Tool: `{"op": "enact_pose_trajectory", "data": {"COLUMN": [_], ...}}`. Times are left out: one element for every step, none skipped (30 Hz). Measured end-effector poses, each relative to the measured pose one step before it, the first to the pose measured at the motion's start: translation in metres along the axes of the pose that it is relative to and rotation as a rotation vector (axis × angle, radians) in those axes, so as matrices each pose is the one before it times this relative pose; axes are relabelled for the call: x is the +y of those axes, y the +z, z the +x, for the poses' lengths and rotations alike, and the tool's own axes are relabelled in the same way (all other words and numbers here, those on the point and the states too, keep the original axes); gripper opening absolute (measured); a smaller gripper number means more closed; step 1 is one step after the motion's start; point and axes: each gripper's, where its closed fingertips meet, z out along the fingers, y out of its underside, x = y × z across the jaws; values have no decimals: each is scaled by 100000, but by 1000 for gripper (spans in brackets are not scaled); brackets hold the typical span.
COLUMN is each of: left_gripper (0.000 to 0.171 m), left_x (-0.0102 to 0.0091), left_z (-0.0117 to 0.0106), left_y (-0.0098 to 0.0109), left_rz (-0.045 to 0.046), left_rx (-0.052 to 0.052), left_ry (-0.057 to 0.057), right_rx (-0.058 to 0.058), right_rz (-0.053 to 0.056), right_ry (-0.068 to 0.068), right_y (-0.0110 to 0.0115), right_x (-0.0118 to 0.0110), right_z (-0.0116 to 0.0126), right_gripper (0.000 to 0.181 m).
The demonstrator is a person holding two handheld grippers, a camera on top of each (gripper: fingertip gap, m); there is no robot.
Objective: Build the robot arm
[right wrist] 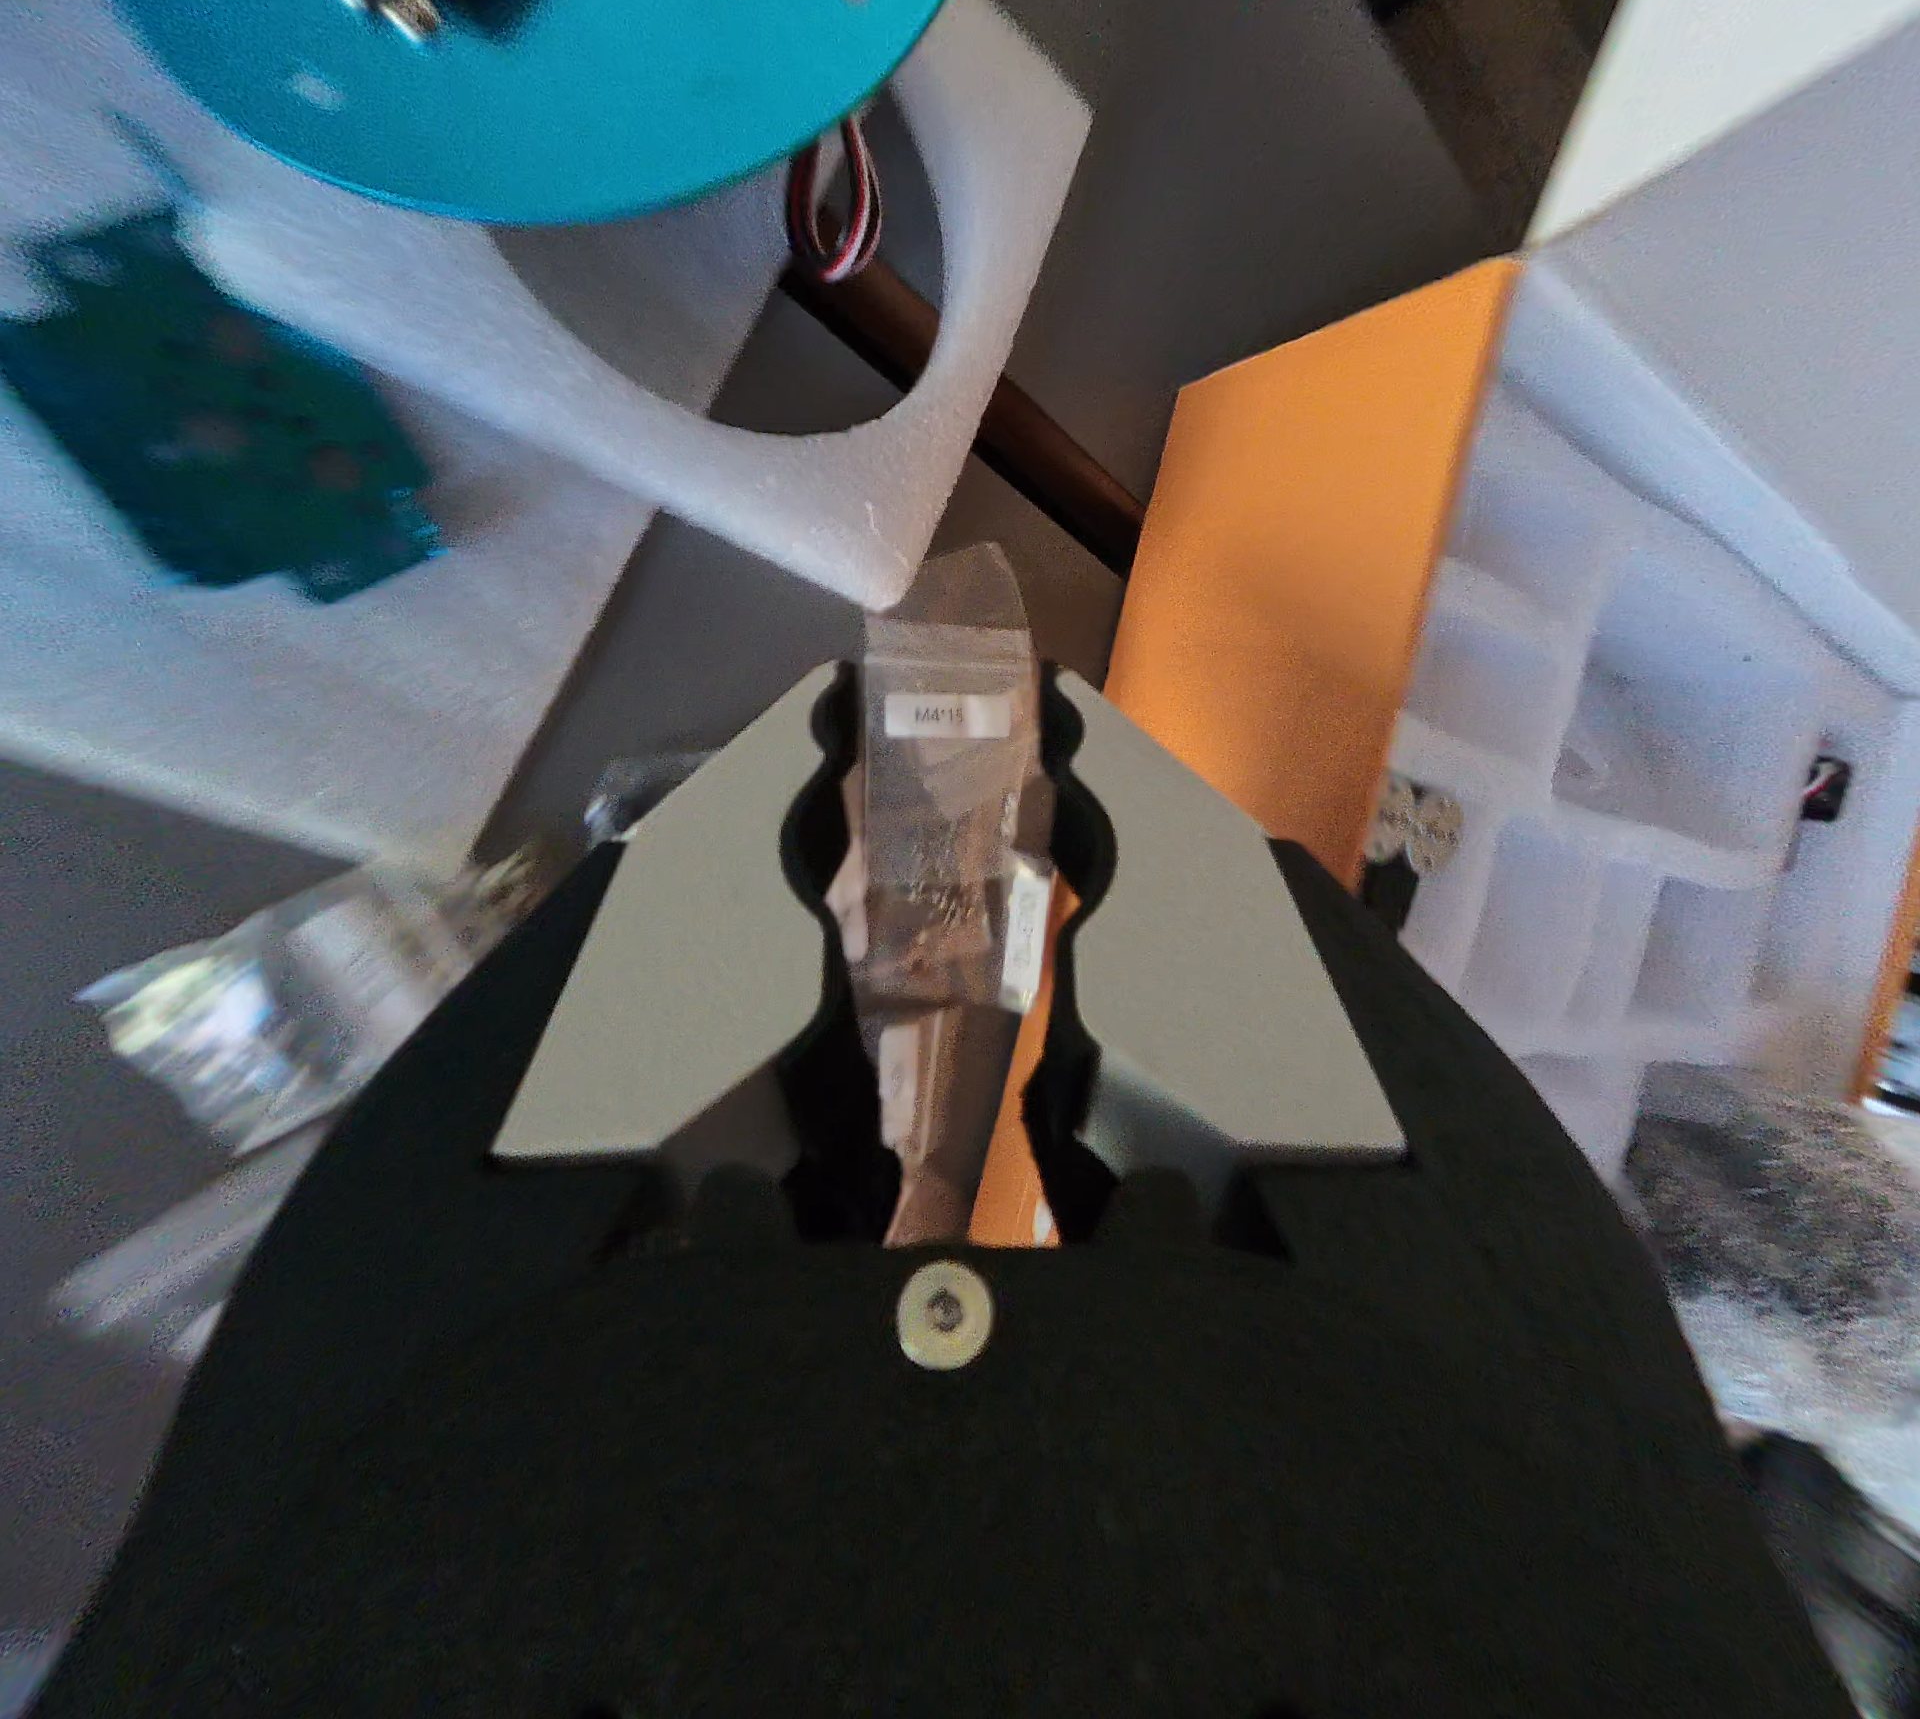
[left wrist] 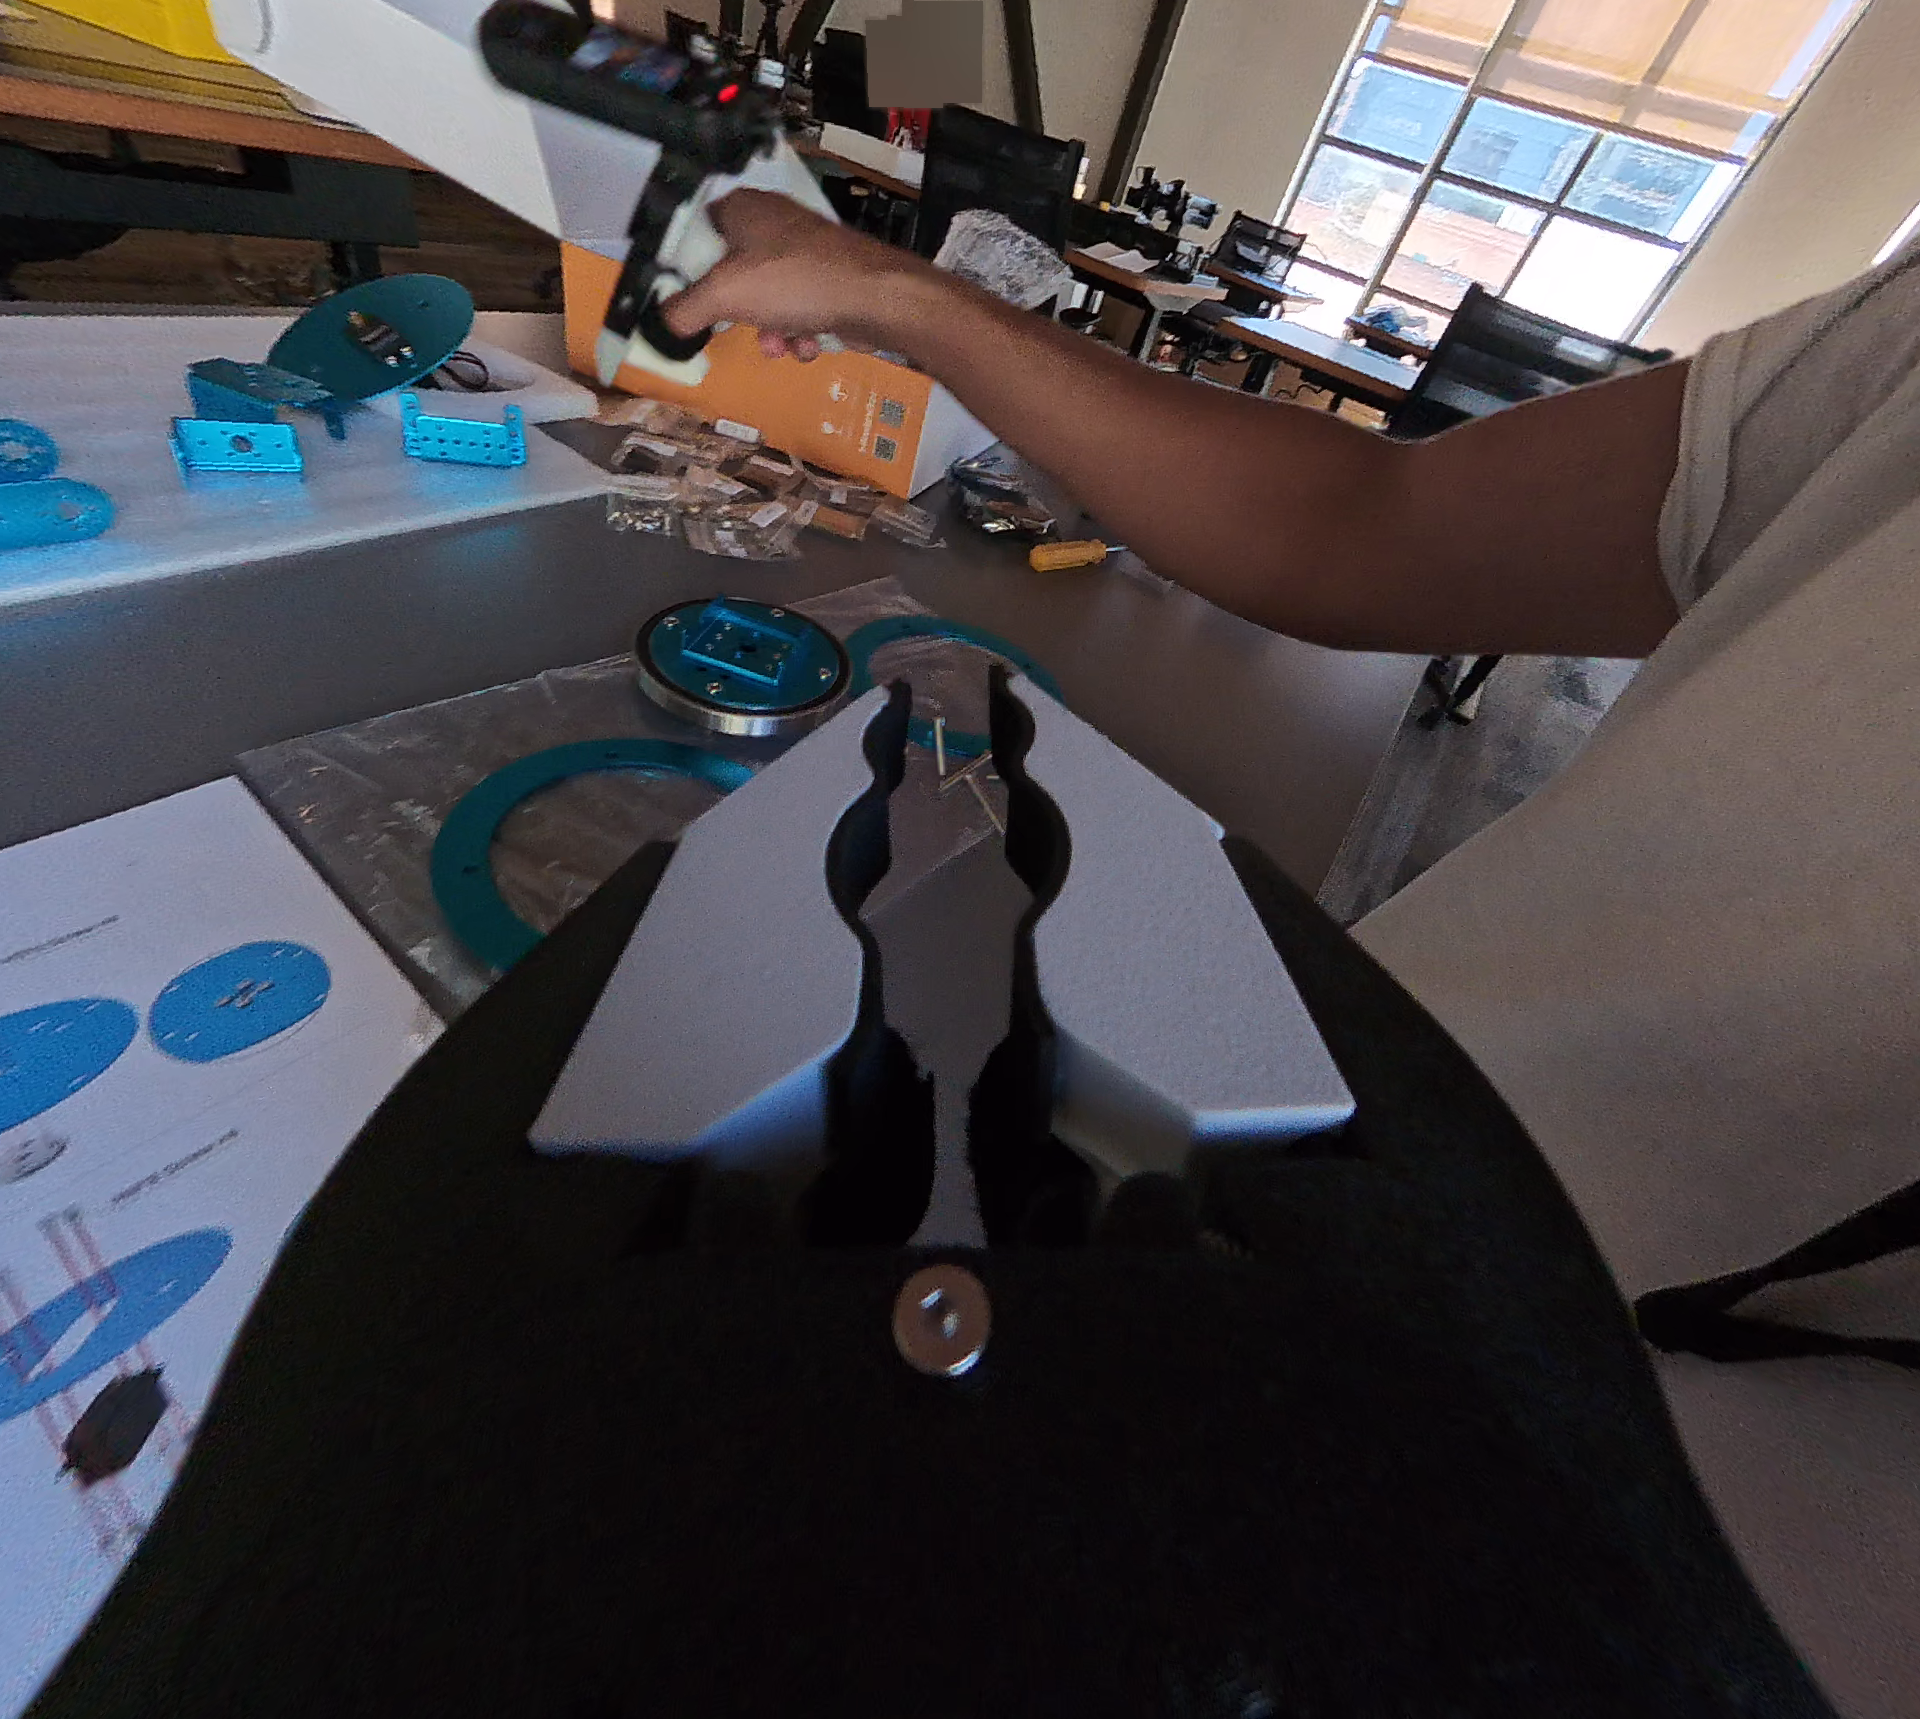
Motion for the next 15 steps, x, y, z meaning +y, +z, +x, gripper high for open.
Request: {"op": "enact_pose_trajectory", "data": {"left_gripper": [17, 19, 21, 22, 22, 22, 22, 23, 22, 22, 23, 23, 23, 23, 23], "left_x": [-19, 12, 86, 218, 327, 366, 397, 394, 361, 339, 354, 385, 383, 320, 279], "left_z": [-150, -147, -192, -314, -399, -364, -192, -92, -50, -27, 32, 48, 28, 42, 174], "left_y": [-730, -831, -886, -923, -904, -835, -765, -673, -588, -519, -454, -405, -368, -296, -178], "left_rz": [-90, 271, 445, 417, 372, 403, 362, 481, 816, 966, 808, 529, 522, 919, 1123], "left_rx": [-2689, -2876, -3333, -3994, -4211, -3588, -2440, -1686, -1594, -1668, -1586, -1624, -1997, -1982, -1135], "left_ry": [413, 709, 896, 780, 276, -682, -1668, -2138, -2065, -1670, -1280, -1155, -1263, -1238, -1081], "right_rx": [-4563, -4226, -4177, -5324, -5370, -3954, -4170, -6796, -9984, -10163, -7960, -5838, -4156, -2369, -824], "right_rz": [6753, 7938, 9976, 11357, 11116, 7775, 3440, 2157, 2467, 2288, 3403, 3818, 1880, -250, -963], "right_ry": [4789, 4428, 3938, 3379, 2569, 1537, 1040, 2174, 3132, 4720, 5904, 4914, 4423, 3794, 2075], "right_y": [-2234, -2761, -3149, -3314, -3159, -2714, -2262, -1891, -1510, -1140, -810, -540, -318, -158, -70], "right_x": [-196, -168, -282, -357, -218, 263, 943, 1391, 1663, 1946, 1971, 2023, 2148, 2131, 1878], "right_z": [154, 115, -118, -626, -977, -1031, -1275, -1889, -2515, -2609, -2233, -1763, -1354, -937, -546], "right_gripper": [42, 46, 46, 43, 35, 31, 33, 36, 39, 40, 39, 37, 38, 38, 39]}}
